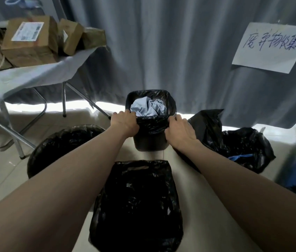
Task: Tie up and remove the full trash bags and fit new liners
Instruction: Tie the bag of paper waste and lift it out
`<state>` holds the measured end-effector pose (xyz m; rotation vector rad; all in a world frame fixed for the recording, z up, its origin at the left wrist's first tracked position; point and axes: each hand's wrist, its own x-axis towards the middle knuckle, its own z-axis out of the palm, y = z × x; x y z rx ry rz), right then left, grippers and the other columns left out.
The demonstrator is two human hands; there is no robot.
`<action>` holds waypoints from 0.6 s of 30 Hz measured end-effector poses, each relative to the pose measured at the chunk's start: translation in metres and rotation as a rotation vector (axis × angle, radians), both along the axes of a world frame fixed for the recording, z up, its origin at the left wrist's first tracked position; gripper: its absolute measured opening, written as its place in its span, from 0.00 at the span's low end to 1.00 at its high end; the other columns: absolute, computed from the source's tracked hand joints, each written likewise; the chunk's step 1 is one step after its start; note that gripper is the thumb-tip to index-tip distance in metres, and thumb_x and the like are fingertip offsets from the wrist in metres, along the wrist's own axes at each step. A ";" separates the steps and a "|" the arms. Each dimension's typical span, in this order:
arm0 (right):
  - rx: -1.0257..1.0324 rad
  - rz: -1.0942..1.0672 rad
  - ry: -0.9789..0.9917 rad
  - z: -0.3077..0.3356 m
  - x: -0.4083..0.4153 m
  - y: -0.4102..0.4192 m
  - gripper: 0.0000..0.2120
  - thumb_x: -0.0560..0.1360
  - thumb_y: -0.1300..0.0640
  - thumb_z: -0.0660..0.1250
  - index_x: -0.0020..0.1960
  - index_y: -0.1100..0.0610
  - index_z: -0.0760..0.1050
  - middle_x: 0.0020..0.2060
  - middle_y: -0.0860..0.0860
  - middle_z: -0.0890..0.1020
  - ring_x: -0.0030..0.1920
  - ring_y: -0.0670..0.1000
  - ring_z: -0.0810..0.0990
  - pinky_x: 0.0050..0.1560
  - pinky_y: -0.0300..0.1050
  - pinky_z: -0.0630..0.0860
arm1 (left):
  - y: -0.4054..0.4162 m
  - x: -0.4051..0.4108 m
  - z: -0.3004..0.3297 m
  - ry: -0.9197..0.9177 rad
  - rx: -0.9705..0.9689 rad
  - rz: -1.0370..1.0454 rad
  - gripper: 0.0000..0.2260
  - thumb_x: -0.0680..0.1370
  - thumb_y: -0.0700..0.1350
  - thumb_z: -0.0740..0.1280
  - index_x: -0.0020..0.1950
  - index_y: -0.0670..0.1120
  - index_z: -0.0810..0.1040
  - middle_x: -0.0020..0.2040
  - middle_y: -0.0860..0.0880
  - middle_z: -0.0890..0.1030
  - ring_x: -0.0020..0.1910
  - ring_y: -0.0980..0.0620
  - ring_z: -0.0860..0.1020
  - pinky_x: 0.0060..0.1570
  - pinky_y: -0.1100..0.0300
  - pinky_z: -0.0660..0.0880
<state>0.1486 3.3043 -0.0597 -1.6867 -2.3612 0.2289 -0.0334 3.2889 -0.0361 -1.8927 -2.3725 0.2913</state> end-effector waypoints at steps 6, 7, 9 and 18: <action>-0.025 -0.093 0.125 -0.038 -0.019 0.060 0.21 0.77 0.63 0.61 0.69 0.55 0.65 0.62 0.58 0.69 0.56 0.60 0.76 0.53 0.53 0.73 | 0.045 -0.021 -0.032 -0.083 0.061 0.042 0.17 0.79 0.44 0.61 0.67 0.44 0.70 0.63 0.42 0.73 0.61 0.41 0.75 0.55 0.49 0.72; -0.034 -0.101 0.129 -0.045 -0.022 0.068 0.22 0.77 0.64 0.61 0.69 0.54 0.65 0.61 0.58 0.68 0.54 0.60 0.76 0.52 0.53 0.73 | 0.050 -0.022 -0.039 -0.102 0.063 0.042 0.17 0.79 0.43 0.61 0.67 0.44 0.70 0.64 0.42 0.71 0.61 0.41 0.75 0.55 0.49 0.73; -0.036 -0.104 0.138 -0.057 -0.026 0.080 0.23 0.76 0.66 0.62 0.68 0.53 0.64 0.60 0.58 0.67 0.51 0.59 0.76 0.51 0.53 0.75 | 0.059 -0.024 -0.052 -0.144 0.098 0.065 0.17 0.78 0.41 0.62 0.67 0.44 0.71 0.63 0.41 0.68 0.58 0.40 0.77 0.53 0.49 0.74; 0.004 -0.108 0.190 -0.066 -0.010 0.082 0.10 0.81 0.60 0.60 0.61 0.55 0.68 0.58 0.58 0.65 0.44 0.57 0.73 0.47 0.50 0.73 | 0.058 -0.007 -0.048 -0.086 0.107 0.032 0.17 0.79 0.41 0.62 0.68 0.44 0.71 0.62 0.40 0.68 0.56 0.41 0.77 0.53 0.51 0.74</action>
